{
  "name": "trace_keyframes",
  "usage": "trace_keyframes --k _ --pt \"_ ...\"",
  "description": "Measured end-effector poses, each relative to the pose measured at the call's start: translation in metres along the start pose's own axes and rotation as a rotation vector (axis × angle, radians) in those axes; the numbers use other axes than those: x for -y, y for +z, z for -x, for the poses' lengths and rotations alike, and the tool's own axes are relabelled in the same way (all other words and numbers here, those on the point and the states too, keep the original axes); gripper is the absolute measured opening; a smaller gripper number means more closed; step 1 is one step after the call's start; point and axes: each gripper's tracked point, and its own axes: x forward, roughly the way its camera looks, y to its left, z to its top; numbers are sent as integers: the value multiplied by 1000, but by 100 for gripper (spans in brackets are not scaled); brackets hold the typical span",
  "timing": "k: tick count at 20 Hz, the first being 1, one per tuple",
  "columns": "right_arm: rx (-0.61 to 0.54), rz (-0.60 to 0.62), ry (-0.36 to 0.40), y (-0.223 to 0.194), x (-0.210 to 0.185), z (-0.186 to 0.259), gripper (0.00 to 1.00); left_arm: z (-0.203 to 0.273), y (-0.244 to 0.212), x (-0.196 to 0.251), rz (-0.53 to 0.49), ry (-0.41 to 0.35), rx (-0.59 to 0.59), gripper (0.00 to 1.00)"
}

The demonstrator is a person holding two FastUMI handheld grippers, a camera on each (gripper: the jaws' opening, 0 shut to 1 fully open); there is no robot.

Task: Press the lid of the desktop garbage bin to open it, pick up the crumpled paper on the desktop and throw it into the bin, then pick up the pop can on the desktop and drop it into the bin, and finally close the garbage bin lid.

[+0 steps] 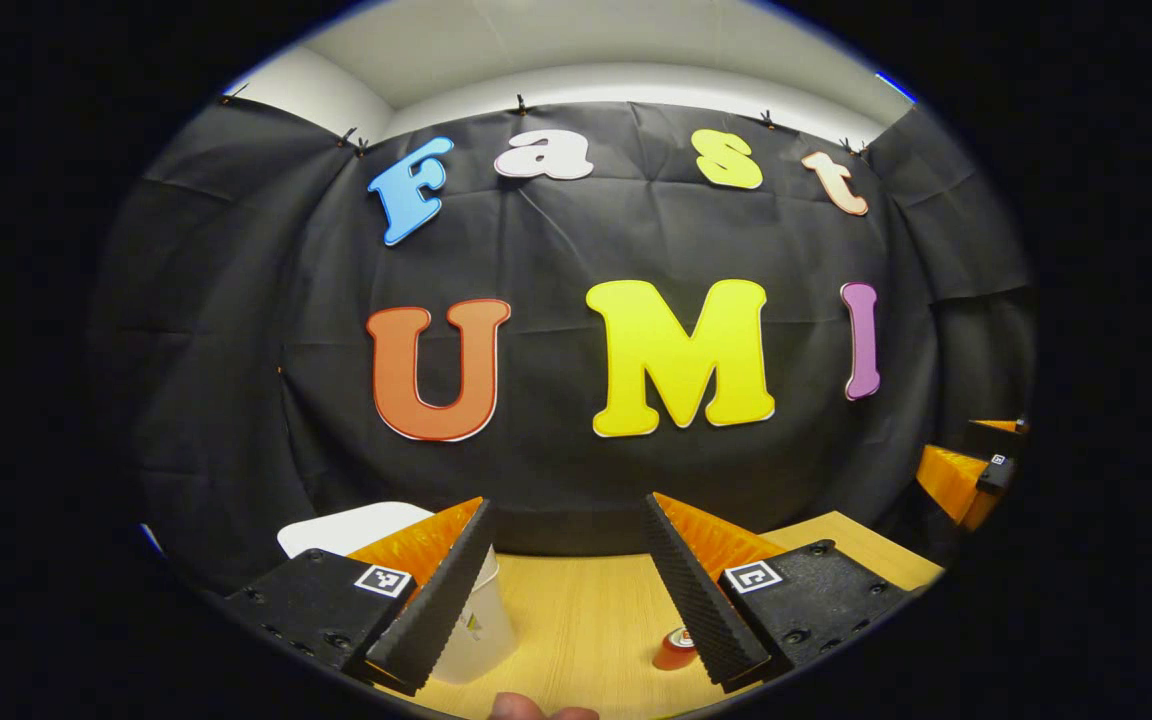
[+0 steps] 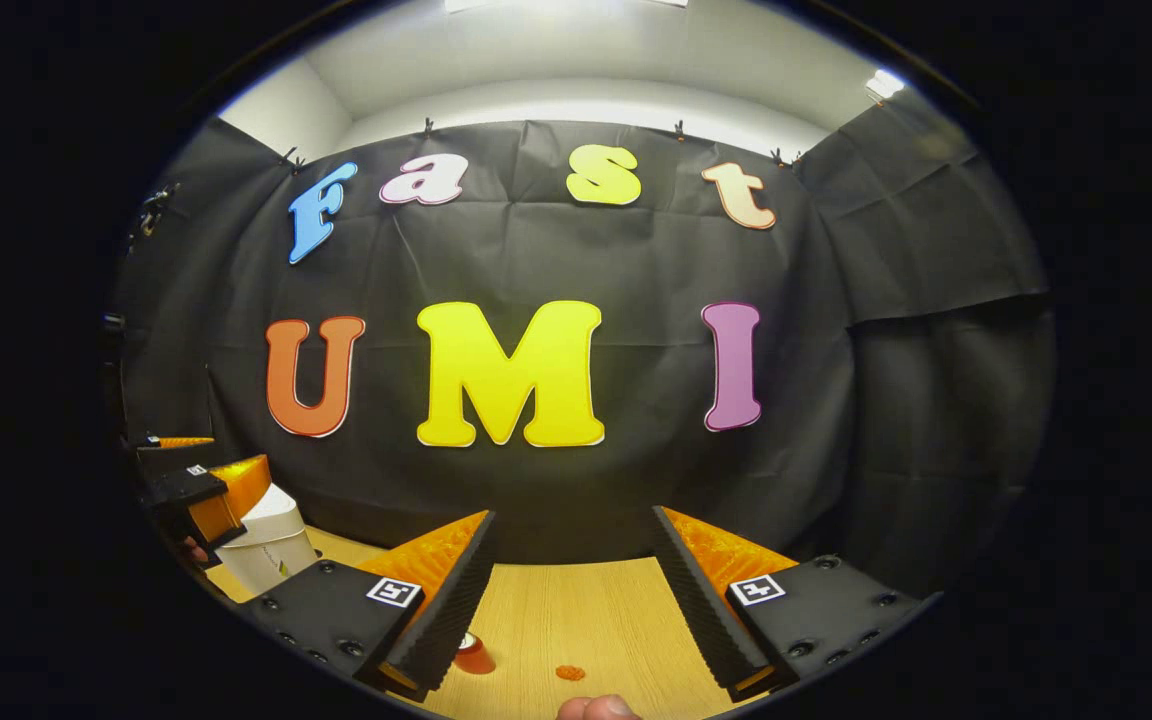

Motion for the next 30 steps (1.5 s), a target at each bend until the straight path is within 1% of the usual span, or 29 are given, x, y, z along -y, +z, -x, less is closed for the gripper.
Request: trace_keyframes --k 5,6,7,10,11,12,14,15,16,17,21,22,26,28,30 --pt "1 6 5 2 8 -2 96 -19 11 -36 11 99 15 97" --pt "3 6 11 3 8 -3 96 -23 9 -43 14 118 9 91" --pt "4 0 26 4 6 -4 96 -26 6 -52 17 139 -4 96" --pt "8 -5 40 6 8 -4 96 -34 -2 -78 27 212 -39 90" --pt "8 -2 44 6 7 -5 96 -37 -4 -86 27 236 -50 83" --pt "7 4 46 5 6 -5 96 -40 -8 -94 20 259 -63 87" --pt "1 12 46 4 9 -7 96 -45 -18 -108 0 304 -96 84" --pt "-3 13 43 4 10 -7 96 -48 -23 -114 -5 319 -112 88" --pt "-8 12 39 2 11 -10 96 -51 -25 -122 -9 335 -125 80" --pt "-14 11 35 1 13 -11 96 -55 -30 -126 -8 342 -139 78" --pt "-20 21 24 -1 18 -17 96 -61 -54 -137 21 383 -199 59" --pt "-20 25 23 -1 18 -18 95 -62 -60 -138 29 392 -215 47" --pt "-28 38 22 -3 18 -21 96 -61 -83 -143 57 423 -270 31" --pt "-34 48 22 -6 18 -23 96 -62 -92 -144 66 439 -296 24" --pt "-44 55 23 -8 19 -24 95 -63 -100 -146 76 456 -315 19"
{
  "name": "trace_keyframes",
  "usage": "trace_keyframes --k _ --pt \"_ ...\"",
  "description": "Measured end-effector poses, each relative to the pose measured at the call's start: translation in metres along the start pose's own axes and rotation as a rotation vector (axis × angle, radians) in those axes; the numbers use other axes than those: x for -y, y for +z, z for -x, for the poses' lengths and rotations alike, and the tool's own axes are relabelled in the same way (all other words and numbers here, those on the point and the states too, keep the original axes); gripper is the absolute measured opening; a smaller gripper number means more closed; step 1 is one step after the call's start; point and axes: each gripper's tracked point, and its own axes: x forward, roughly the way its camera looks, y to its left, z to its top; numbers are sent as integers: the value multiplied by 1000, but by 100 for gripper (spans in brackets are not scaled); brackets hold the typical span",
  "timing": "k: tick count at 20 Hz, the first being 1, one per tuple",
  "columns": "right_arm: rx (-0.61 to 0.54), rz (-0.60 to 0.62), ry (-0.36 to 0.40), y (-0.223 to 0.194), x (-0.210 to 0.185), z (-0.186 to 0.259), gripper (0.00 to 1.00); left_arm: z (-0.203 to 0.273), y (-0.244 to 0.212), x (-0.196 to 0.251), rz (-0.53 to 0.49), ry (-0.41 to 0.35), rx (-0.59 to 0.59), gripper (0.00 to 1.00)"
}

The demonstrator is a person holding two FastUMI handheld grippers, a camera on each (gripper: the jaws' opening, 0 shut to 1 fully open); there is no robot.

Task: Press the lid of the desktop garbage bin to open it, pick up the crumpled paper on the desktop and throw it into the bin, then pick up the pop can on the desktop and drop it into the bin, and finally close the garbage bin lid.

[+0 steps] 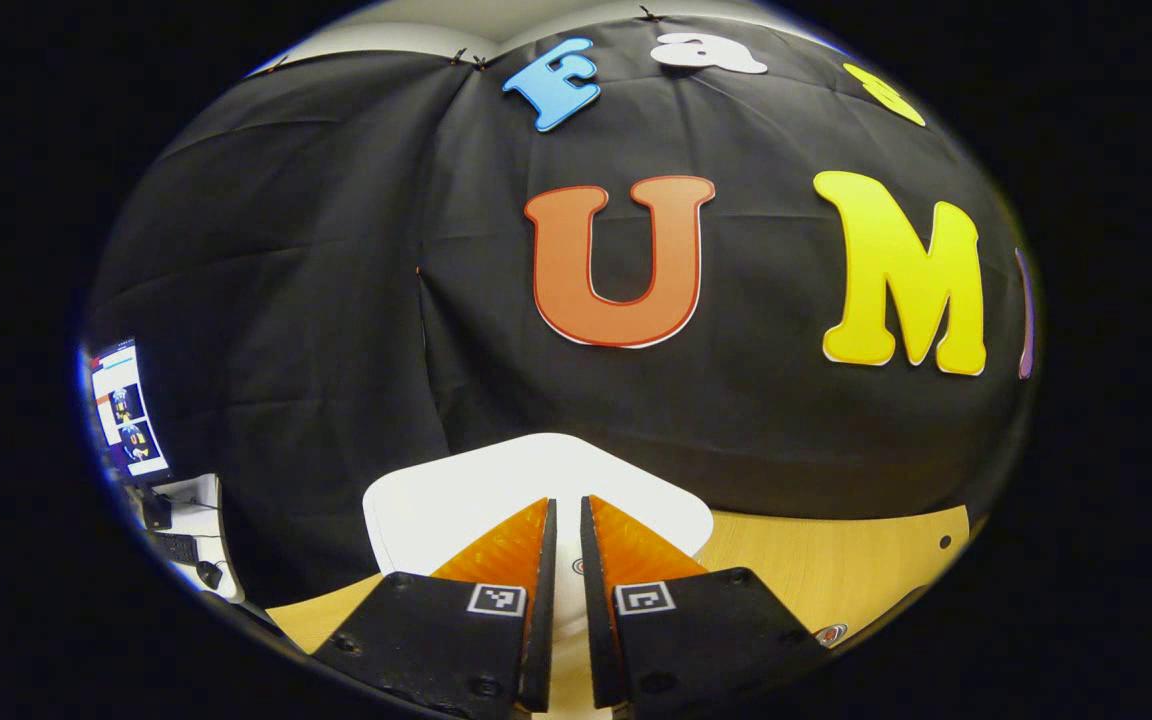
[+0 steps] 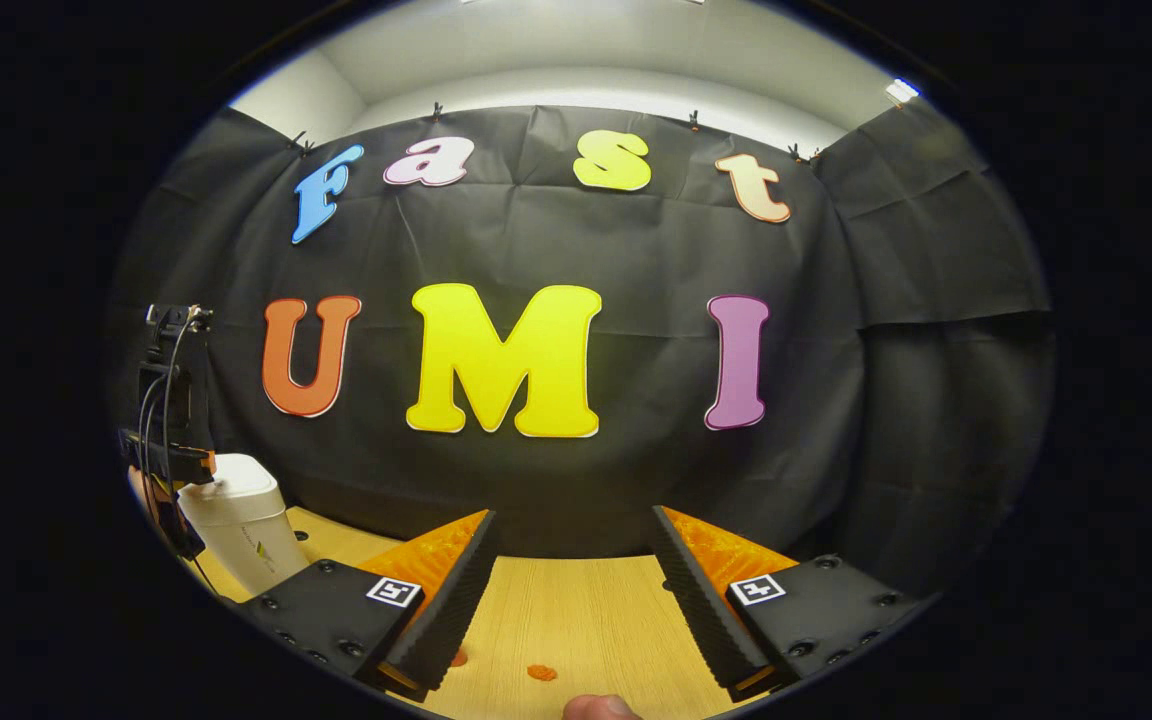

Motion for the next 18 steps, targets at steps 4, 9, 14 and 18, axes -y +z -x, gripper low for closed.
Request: trace_keyframes --k 4,9,14,18 --pt "-11 8 3 -3 -2 -4 96 -5 -18 1 18 5 -61 8" --pt "-21 21 28 -6 -13 -7 96 -7 -25 2 41 9 -69 3" --pt "-34 23 49 -9 -22 -9 96 -6 -22 1 82 6 -39 4" --pt "-23 17 49 -6 -21 -6 95 10 1 9 108 -55 28 3"
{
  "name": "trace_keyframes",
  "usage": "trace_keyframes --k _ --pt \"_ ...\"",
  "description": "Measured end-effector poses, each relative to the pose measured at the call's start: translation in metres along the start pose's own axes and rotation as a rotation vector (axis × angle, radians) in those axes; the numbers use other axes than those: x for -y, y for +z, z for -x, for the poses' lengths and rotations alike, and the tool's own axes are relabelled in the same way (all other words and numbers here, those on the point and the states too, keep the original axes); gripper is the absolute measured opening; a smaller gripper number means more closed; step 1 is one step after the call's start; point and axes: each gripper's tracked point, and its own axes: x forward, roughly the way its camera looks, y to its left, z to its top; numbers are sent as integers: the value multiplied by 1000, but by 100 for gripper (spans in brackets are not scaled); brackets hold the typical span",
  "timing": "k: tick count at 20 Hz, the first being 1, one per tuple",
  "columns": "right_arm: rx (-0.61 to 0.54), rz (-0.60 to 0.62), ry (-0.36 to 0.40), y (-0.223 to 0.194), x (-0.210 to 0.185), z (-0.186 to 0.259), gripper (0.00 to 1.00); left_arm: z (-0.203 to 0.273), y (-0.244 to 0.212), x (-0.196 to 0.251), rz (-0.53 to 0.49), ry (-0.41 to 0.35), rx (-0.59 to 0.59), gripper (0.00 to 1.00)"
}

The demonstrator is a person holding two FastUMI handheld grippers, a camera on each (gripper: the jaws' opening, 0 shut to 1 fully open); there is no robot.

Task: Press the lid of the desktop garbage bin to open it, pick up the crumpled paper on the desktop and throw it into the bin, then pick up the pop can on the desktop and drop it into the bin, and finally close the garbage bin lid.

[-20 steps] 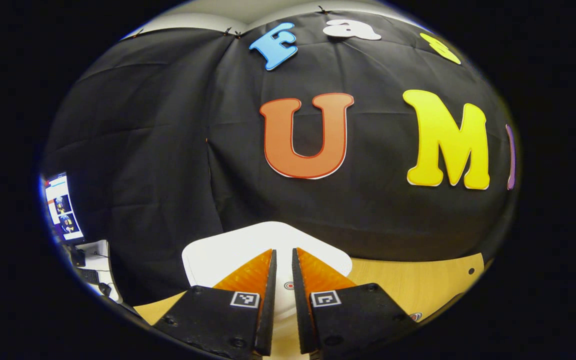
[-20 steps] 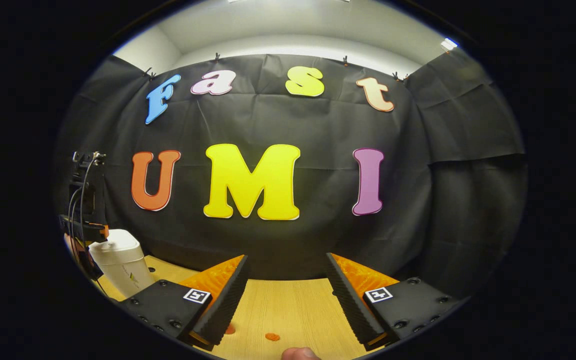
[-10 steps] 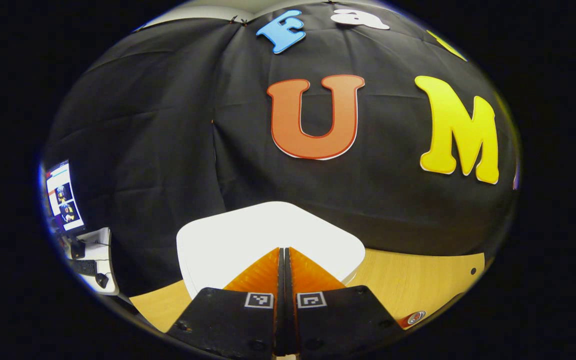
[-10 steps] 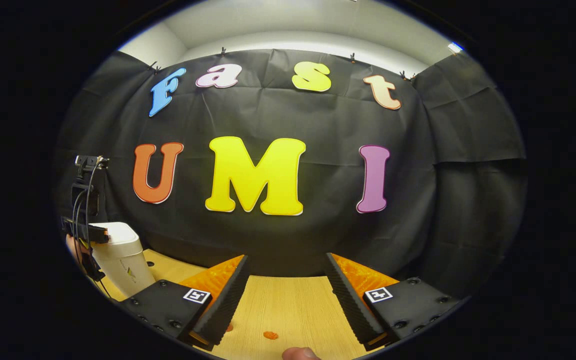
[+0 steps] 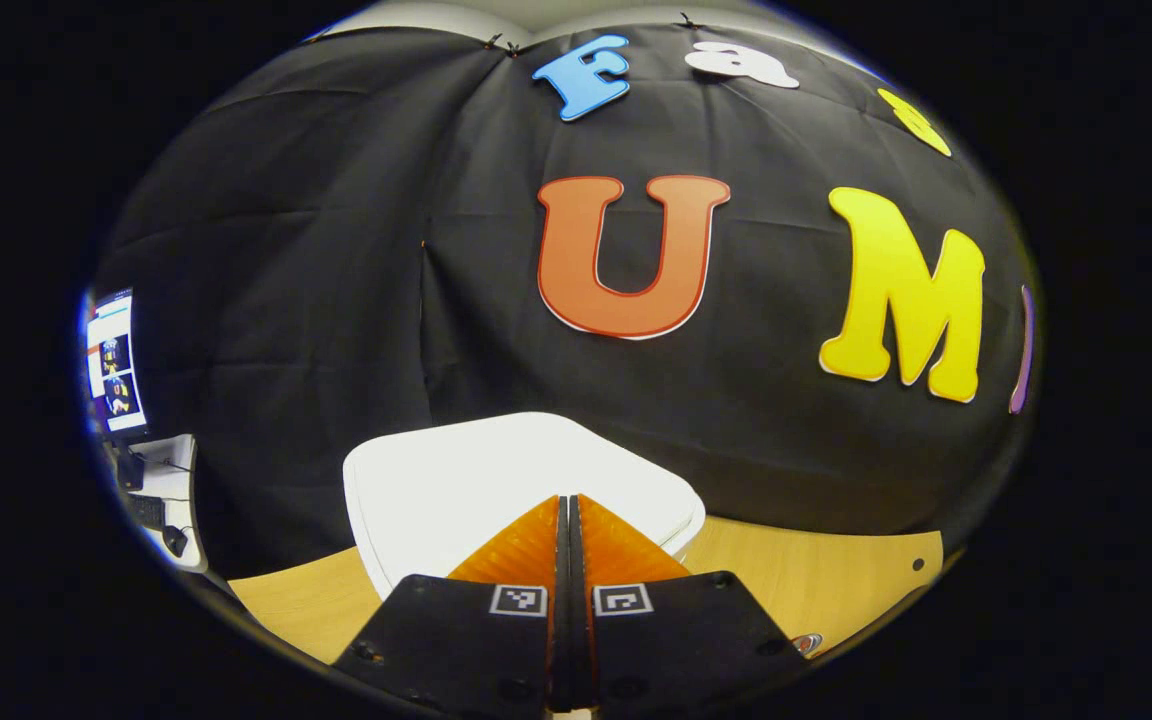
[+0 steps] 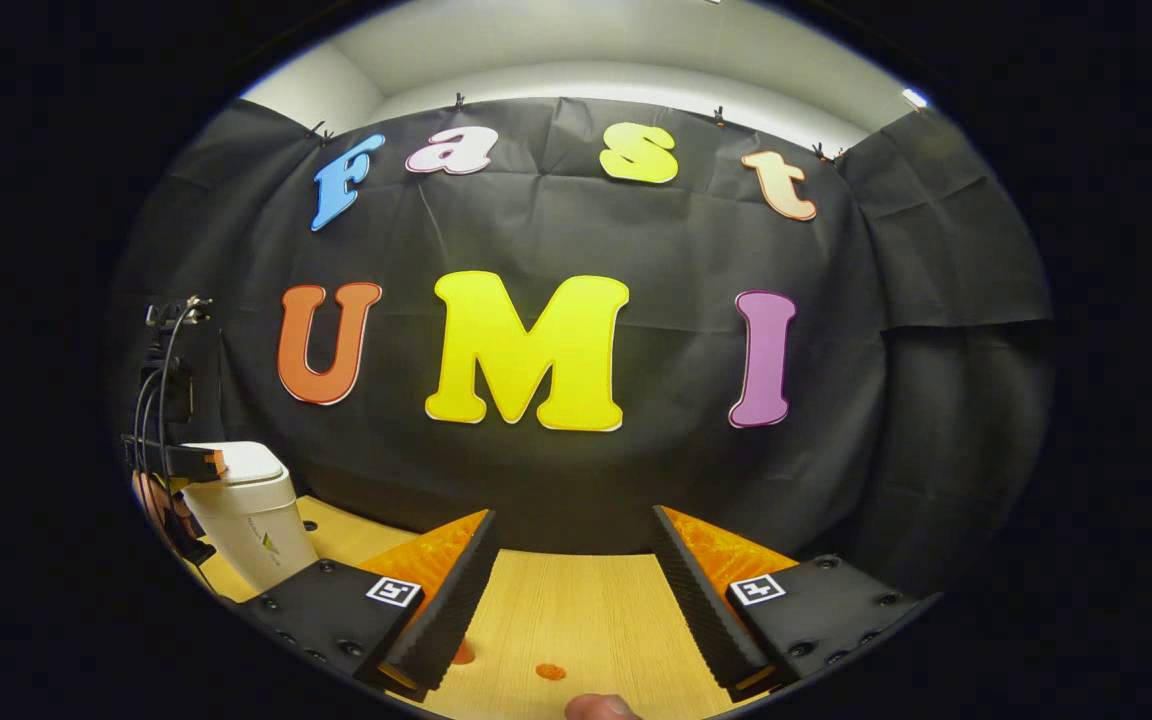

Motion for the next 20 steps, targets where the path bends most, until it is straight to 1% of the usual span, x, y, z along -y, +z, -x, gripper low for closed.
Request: trace_keyframes --k 2,3,4,6,9,10,11,12,13,14,15,16,17,18,19,20 --pt "3 -9 -3 1 1 3 96 11 25 4 -23 -15 73 3" --pt "9 -13 -6 2 3 4 96 16 40 11 -37 -39 117 3" --pt "14 -19 -8 4 5 6 96 22 53 20 -50 -69 154 3" --pt "19 -29 -13 5 7 8 96 36 72 45 -57 -160 203 3" --pt "28 -46 -22 6 14 13 96 59 81 72 -69 -258 223 7" --pt "32 -49 -24 6 17 14 96 67 83 78 -73 -282 226 17" --pt "33 -54 -28 5 20 15 95 72 84 85 -75 -303 228 23" --pt "33 -61 -33 5 24 17 95 77 84 91 -77 -323 228 33" --pt "34 -66 -39 4 28 19 95 82 84 96 -80 -339 227 38" --pt "35 -68 -46 4 32 20 95 89 83 102 -87 -356 231 48" --pt "34 -68 -51 1 36 20 95 97 84 106 -95 -373 236 63" --pt "29 -68 -52 -1 40 21 95 104 81 110 -100 -391 241 72" --pt "23 -66 -53 -5 43 21 96 108 76 109 -107 -401 241 66" --pt "16 -62 -50 -10 46 22 96 113 75 113 -113 -408 241 87" --pt "2 -56 -42 -17 48 23 96 117 73 114 -117 -412 246 79" --pt "-10 -53 -32 -24 50 24 96 123 72 117 -119 -423 249 98"
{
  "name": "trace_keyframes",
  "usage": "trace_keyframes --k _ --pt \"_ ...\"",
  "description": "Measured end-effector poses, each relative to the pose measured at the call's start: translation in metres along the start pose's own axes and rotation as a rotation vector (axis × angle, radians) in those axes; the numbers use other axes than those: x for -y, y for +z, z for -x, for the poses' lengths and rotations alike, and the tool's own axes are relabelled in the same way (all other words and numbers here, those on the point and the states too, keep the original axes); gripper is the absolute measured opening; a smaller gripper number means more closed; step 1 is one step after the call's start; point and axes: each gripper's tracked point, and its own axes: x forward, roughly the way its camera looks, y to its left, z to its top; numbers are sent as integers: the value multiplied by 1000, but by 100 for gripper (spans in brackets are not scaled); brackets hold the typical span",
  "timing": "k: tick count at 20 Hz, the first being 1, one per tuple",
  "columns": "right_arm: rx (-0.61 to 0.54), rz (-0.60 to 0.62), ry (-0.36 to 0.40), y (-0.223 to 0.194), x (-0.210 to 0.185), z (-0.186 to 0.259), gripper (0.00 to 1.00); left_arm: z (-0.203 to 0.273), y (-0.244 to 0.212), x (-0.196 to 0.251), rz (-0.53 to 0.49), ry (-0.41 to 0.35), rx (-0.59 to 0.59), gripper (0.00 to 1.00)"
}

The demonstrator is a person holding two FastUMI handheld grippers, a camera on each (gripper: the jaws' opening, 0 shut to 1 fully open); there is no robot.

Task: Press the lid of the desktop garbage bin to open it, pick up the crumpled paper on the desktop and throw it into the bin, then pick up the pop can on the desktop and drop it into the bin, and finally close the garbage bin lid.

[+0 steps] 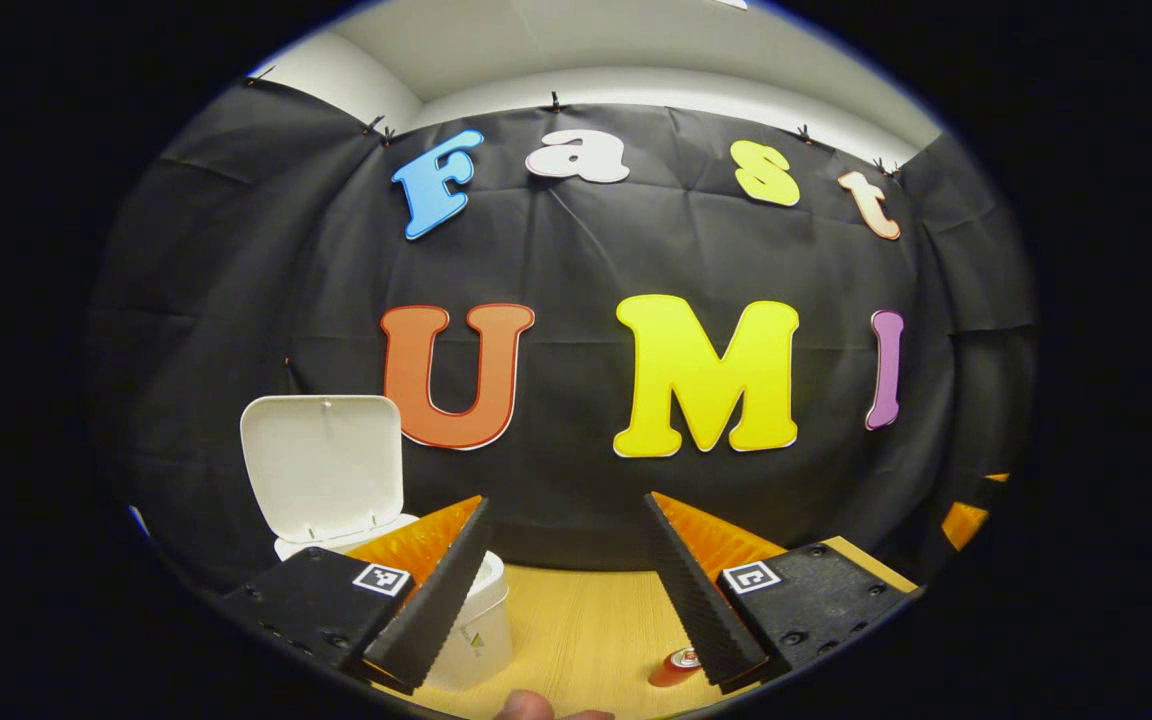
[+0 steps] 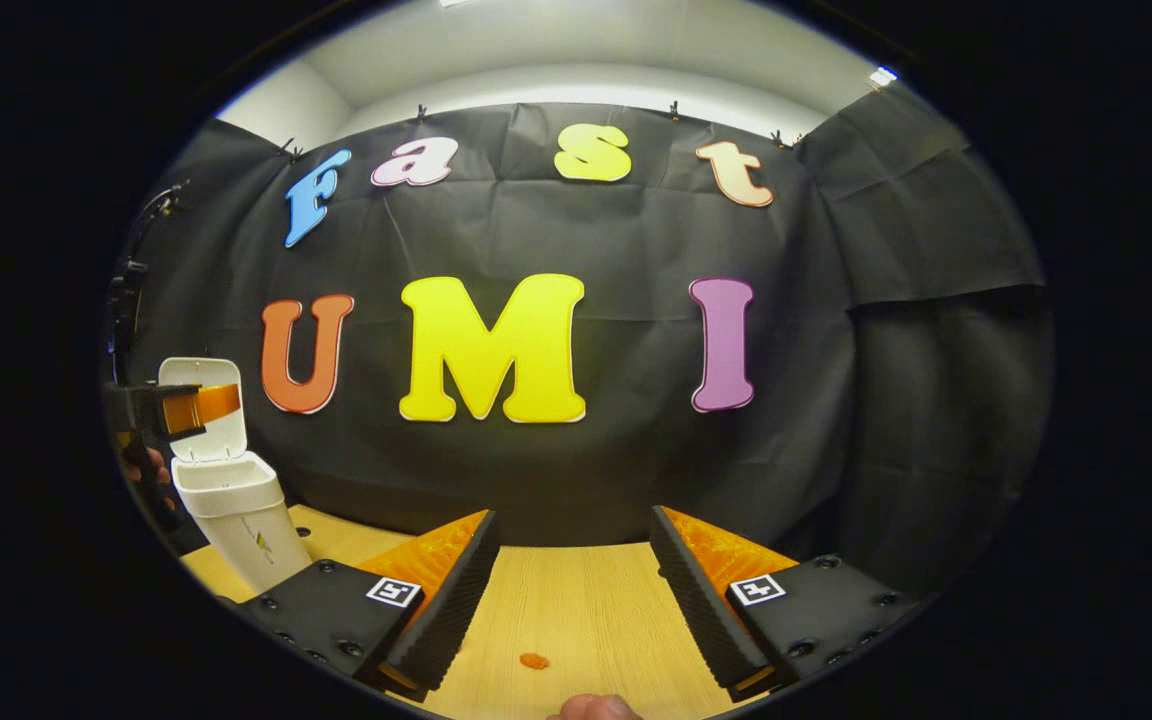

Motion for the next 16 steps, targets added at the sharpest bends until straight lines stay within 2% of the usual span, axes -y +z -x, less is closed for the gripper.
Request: trace_keyframes --k 1,2,3,6,10,16 --pt "-17 2 10 -8 2 0 96 4 -1 4 -2 -13 0 98" --pt "-36 4 20 -18 4 1 96 8 -4 9 -4 -27 -5 91" --pt "-55 7 27 -27 6 3 96 14 -8 14 -8 -36 -13 98" --pt "-118 15 53 -59 9 5 95 32 -36 24 -8 -44 -74 98" --pt "-225 29 125 -113 3 5 96 57 -76 34 -6 -64 -174 99" --pt "-363 65 226 -184 -11 -10 96 80 -97 40 -10 -71 -250 98"
